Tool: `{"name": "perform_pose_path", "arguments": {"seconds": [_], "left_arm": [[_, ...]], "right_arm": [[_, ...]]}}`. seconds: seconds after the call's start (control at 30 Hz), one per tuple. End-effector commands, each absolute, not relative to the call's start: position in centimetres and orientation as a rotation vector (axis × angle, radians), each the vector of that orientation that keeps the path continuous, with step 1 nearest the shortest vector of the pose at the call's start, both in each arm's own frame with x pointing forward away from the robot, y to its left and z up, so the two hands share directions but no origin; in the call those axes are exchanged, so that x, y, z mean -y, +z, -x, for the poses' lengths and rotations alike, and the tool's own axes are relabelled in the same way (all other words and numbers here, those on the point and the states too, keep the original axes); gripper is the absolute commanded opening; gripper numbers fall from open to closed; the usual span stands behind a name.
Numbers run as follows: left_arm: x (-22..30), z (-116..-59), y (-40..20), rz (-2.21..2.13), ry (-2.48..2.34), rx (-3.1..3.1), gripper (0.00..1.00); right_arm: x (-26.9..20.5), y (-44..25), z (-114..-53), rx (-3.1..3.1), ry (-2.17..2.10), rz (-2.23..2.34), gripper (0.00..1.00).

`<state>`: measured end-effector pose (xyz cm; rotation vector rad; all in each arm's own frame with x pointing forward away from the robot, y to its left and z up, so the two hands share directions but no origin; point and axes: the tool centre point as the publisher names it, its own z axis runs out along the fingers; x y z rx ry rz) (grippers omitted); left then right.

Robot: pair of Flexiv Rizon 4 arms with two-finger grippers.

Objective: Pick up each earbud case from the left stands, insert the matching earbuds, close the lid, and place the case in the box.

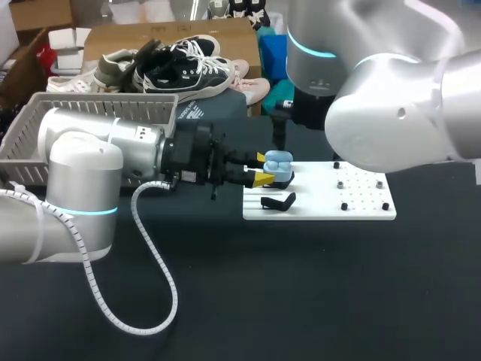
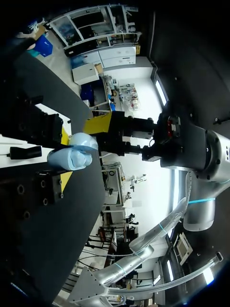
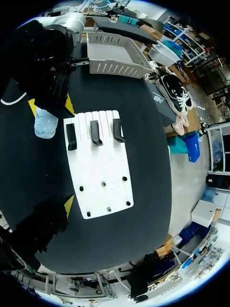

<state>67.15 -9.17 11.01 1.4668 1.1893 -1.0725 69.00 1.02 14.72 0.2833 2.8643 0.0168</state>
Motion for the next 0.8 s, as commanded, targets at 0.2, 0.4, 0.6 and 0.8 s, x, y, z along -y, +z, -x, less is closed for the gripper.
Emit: {"name": "perform_pose_path", "arguments": {"seconds": [0.2, 0.4, 0.6, 0.8], "left_arm": [[9.1, -67.1, 11.0, -1.463, -1.070, -1.188, 0.00], [9.1, -67.1, 11.0, -1.463, -1.070, -1.188, 0.00], [9.1, -67.1, 11.0, -1.463, -1.070, -1.188, 0.00], [8.2, -67.1, 11.8, -1.445, -1.085, -1.202, 0.00]], "right_arm": [[-0.9, 14.8, -67.9, -2.874, 0.036, -0.270, 1.00], [-0.9, 14.8, -67.4, -2.867, 0.042, -0.267, 1.00], [-0.2, 15.9, -67.5, -2.768, 0.104, -0.301, 1.00], [1.0, 16.8, -66.9, -2.670, 0.208, -0.304, 1.00]]}}
